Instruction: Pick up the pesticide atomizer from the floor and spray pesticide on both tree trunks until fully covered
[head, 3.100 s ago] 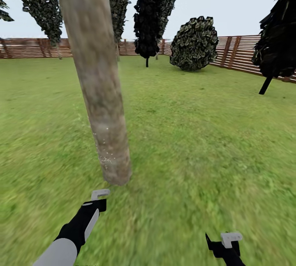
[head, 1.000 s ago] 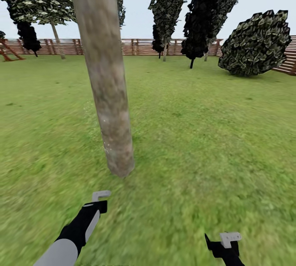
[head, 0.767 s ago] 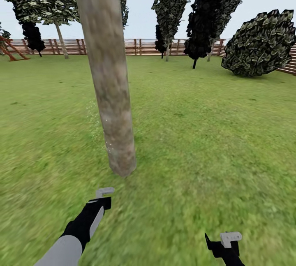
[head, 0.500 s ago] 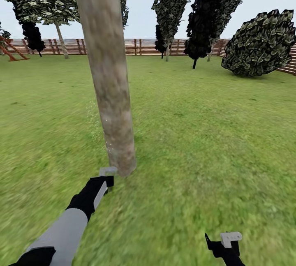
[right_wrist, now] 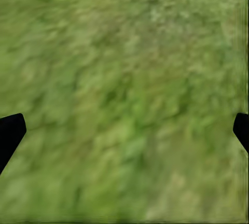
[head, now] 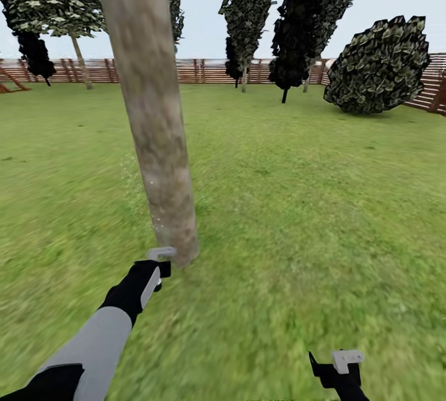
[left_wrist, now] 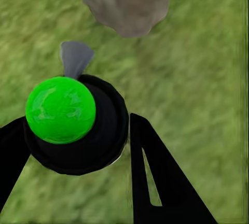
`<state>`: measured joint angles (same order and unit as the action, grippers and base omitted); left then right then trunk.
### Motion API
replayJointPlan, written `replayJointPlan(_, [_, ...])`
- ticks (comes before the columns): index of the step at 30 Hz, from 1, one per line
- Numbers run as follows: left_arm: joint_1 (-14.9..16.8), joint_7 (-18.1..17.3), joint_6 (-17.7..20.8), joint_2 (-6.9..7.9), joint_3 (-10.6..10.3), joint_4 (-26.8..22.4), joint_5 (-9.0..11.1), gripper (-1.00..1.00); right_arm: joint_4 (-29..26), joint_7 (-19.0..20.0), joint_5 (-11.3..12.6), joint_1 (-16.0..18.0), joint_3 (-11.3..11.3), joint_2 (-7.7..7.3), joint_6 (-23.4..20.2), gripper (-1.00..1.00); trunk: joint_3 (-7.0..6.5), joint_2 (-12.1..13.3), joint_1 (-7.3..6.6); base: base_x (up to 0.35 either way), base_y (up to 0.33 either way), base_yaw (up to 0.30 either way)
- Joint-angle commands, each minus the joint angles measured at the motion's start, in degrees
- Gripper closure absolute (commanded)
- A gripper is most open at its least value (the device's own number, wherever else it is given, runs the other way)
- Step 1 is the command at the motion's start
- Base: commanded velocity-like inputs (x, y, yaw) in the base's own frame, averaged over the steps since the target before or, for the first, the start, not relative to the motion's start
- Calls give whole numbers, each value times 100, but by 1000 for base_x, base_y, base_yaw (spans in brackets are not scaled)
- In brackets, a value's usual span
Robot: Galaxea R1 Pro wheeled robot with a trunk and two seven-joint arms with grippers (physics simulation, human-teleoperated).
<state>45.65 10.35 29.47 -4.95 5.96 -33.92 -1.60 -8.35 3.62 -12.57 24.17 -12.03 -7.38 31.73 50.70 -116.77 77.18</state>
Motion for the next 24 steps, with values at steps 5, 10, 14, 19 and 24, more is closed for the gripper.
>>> replayJointPlan(5, [-3,-6,-51,-5,10,-1,11,100,0,-8,0,0,-1,5,0,-100,0,0,0,151,0,-208])
replayJointPlan(10, [-3,-6,-72,3,19,-1,26,100,0,-10,0,0,-1,7,0,-100,0,0,0,218,0,-14])
replayJointPlan(14, [2,4,-88,-78,5,-35,37,100,0,-10,0,0,-1,6,0,-100,0,0,0,17,0,0])
replayJointPlan(19, [2,11,-91,-61,4,-398,22,100,0,-10,0,0,-1,2,0,-100,0,0,0,1,0,0])
replayJointPlan(24, [-19,32,-97,29,42,-695,-11,100,2,-10,0,0,-1,8,0,-100,0,0,0,0,0,0])
